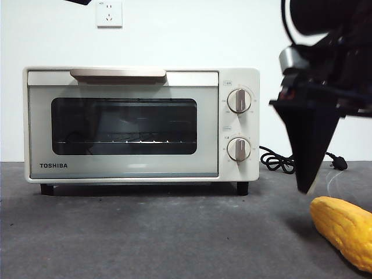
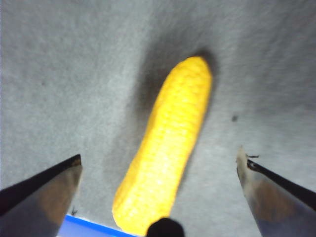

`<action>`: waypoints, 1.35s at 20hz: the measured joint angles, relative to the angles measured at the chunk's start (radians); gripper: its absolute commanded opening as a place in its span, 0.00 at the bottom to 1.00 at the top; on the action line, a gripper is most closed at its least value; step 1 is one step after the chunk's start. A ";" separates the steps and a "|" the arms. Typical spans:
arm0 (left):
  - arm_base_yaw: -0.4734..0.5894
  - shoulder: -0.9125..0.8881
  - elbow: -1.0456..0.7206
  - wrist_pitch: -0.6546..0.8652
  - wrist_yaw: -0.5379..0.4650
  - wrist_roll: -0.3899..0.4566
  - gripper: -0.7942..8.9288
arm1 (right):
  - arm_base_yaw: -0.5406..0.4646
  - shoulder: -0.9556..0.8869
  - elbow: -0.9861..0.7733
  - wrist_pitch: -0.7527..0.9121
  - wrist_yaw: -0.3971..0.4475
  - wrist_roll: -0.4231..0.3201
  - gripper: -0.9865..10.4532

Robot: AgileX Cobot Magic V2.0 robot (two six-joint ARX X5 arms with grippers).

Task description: Take the corn from the table,put the corn in the oven

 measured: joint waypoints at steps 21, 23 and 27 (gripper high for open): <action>0.000 0.034 0.000 0.139 -0.063 0.000 0.08 | 0.075 -0.002 0.047 -0.052 -0.089 -0.041 0.08; 0.000 0.059 0.000 0.213 -0.065 0.000 0.08 | 0.115 -0.071 0.075 -0.069 -0.090 -0.033 0.08; 0.000 0.140 0.000 0.343 -0.167 0.000 0.08 | 0.202 -0.210 0.171 -0.110 -0.090 -0.003 0.08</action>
